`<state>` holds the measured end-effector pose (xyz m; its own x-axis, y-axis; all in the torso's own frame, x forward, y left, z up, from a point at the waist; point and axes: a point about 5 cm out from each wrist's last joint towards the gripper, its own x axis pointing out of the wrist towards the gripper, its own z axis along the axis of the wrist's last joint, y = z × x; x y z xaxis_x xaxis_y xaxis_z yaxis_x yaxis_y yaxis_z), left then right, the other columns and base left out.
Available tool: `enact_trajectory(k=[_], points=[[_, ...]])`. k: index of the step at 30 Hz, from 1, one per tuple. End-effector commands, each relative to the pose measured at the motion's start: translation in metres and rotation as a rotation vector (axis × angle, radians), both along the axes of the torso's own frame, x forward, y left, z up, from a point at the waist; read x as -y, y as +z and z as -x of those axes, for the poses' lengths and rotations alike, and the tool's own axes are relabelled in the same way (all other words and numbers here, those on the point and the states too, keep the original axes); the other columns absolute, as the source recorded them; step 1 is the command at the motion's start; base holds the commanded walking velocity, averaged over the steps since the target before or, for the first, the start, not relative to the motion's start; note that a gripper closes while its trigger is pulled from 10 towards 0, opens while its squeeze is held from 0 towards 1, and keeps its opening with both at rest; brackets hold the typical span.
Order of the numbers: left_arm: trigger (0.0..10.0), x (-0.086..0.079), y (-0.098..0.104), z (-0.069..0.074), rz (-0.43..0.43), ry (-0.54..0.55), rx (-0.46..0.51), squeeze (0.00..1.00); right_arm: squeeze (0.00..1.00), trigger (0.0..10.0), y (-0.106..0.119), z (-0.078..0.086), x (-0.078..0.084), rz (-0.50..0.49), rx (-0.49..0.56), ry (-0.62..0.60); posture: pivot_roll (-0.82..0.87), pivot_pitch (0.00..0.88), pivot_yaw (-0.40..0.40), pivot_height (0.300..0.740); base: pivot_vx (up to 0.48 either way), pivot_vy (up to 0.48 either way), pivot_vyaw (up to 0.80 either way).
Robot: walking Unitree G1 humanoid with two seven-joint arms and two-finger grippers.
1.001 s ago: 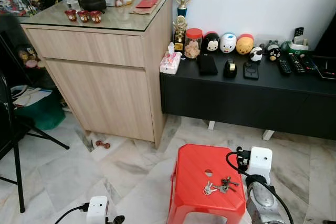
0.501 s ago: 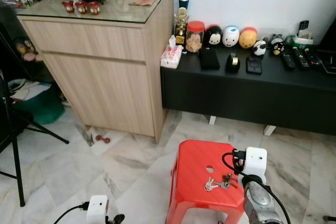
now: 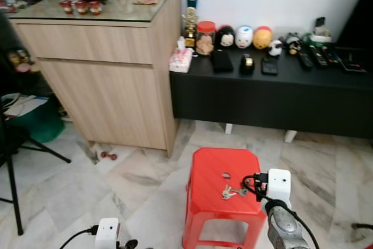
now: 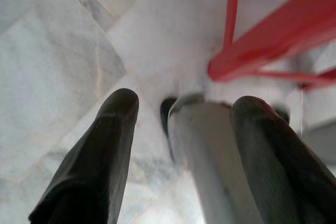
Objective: Hang keys on a hook
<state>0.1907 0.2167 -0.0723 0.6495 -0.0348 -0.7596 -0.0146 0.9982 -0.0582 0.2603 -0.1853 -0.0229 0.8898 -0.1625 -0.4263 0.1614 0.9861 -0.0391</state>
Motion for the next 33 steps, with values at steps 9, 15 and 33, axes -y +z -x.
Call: enact_trajectory(k=[9, 15, 33], points=[[10.0, -0.001, -0.004, 0.008, 0.005, 0.006, -0.036, 0.0, 0.0, 10.0, -0.001, -0.002, -0.006, -0.016, -0.029, 0.044, 0.03, 0.041, 0.024, 0.645, 0.0, 0.0, 0.0], [10.0, -0.001, -0.004, 0.008, 0.006, 0.004, -0.037, 0.0, 0.0, 10.0, -0.006, 0.002, -0.001, -0.045, -0.049, 0.044, 0.03, 0.041, 0.025, 0.645, 0.0, 0.0, 0.0], [10.0, -0.002, -0.005, 0.009, 0.013, 0.033, -0.033, 0.0, 0.0, 10.0, -0.013, 0.008, -0.009, -0.074, -0.11, 0.099, 0.03, 0.046, 0.023, 0.645, 0.0, 0.0, 0.0]])
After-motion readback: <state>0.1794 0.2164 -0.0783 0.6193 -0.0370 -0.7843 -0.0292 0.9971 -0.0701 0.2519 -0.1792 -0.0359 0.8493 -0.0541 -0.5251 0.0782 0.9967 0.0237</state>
